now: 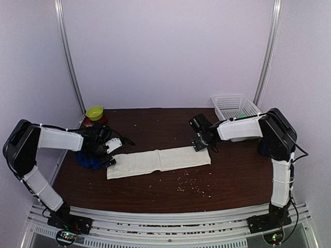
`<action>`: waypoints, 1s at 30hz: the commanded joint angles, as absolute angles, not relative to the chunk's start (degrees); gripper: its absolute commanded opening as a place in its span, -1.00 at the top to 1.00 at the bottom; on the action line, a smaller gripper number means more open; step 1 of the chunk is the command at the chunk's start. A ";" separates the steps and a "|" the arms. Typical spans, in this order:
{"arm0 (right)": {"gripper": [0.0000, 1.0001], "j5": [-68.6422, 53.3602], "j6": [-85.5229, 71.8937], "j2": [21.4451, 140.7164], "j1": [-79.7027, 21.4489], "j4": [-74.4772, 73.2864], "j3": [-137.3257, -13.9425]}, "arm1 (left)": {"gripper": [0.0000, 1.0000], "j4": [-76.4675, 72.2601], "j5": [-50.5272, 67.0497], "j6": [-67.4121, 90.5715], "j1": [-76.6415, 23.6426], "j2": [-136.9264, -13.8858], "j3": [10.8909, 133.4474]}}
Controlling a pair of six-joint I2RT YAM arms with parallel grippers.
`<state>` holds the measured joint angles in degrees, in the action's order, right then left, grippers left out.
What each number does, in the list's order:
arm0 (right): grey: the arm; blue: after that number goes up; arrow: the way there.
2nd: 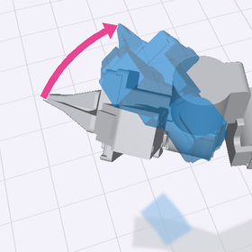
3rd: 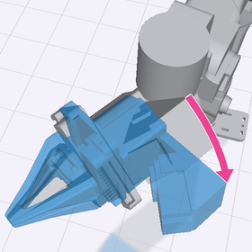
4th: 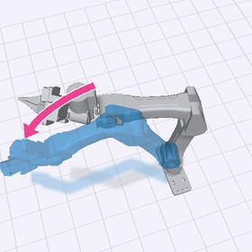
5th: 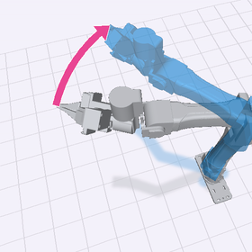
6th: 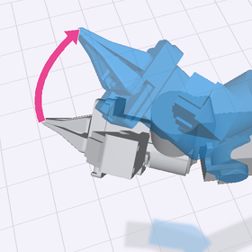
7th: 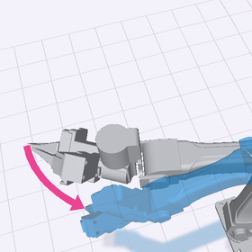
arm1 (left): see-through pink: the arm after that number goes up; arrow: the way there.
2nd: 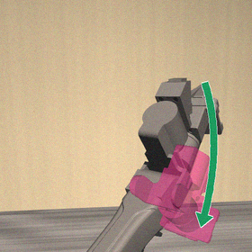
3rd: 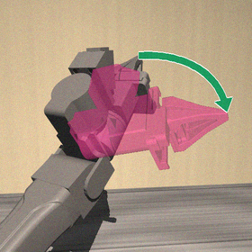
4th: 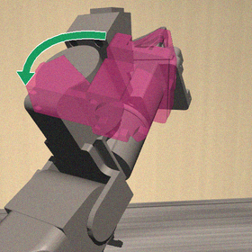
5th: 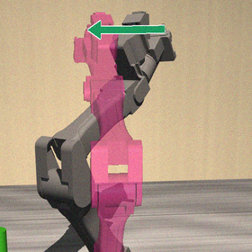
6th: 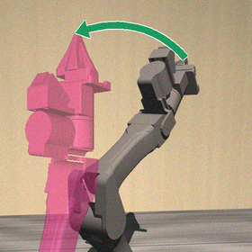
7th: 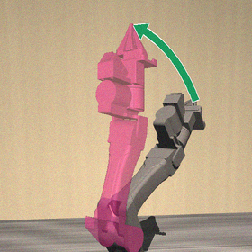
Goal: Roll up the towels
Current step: Smooth out the towel at the center of the board.
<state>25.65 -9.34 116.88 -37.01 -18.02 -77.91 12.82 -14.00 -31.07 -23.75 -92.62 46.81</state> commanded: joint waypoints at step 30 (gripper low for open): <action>-0.88 38.64 -7.48 120.55 -37.66 -22.64 -83.76 | -0.96 12.13 -21.07 -38.47 -21.05 -95.56 51.99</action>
